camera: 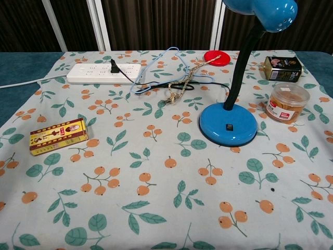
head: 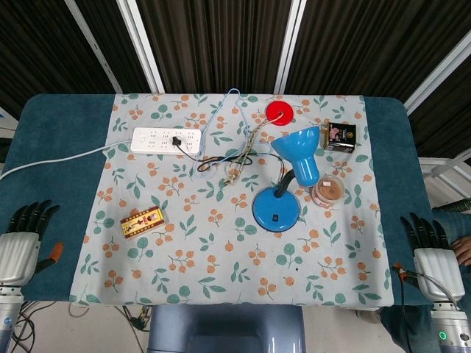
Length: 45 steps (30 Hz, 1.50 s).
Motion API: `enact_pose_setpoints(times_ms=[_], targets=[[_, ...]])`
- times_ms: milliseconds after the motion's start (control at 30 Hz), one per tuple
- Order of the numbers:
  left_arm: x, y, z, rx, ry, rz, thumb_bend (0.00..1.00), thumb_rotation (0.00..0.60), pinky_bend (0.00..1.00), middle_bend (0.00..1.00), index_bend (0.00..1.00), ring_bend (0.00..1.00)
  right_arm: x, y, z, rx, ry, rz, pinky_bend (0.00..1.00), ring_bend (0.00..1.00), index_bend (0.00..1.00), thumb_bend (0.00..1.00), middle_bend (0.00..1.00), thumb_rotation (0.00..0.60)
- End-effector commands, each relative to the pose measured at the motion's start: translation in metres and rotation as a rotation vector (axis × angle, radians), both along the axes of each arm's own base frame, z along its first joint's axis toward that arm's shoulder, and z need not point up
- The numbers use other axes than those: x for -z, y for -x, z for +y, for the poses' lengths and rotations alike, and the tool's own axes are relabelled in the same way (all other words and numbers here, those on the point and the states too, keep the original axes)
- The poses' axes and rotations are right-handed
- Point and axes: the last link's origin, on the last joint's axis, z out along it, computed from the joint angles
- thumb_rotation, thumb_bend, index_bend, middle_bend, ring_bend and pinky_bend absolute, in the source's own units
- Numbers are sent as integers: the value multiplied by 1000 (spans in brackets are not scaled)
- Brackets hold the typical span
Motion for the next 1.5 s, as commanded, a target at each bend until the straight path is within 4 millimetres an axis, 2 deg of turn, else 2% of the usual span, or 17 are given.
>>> enact_pose_setpoints(times_ms=[33, 1000, 1033, 1133, 1233, 1300, 1400, 1500], targets=[[0, 0, 0, -1, 0, 1, 364, 600, 85, 64, 140, 55, 0, 1, 0, 7, 0, -1, 0, 64, 0, 272, 38, 600], [0, 0, 0, -1, 0, 1, 364, 600, 85, 64, 140, 55, 1, -1, 2, 2, -15, -5, 0, 70, 0, 273, 38, 600], [0, 0, 0, -1, 0, 1, 364, 600, 85, 64, 140, 55, 2, -1, 2, 1, -19, -3, 5, 86, 0, 273, 38, 600], [0, 0, 0, -4, -2, -3, 364, 600, 85, 64, 140, 55, 5, -4, 2, -7, -31, -19, 78, 231, 0, 272, 84, 600], [0, 0, 0, -4, -2, -4, 364, 600, 85, 64, 140, 55, 13, -8, 2, -15, -67, -38, 176, 359, 0, 271, 203, 600], [0, 0, 0, -5, -1, -5, 364, 600, 85, 64, 140, 55, 18, -13, -1, -24, -110, -46, 240, 450, 0, 306, 290, 600], [0, -1, 0, -5, 0, -6, 364, 600, 85, 64, 140, 55, 26, -27, -16, -53, -188, -80, 314, 569, 0, 396, 386, 600], [0, -1, 0, -4, 1, -5, 364, 600, 85, 64, 140, 55, 35, -39, -33, -83, -249, -83, 372, 648, 0, 459, 464, 600]])
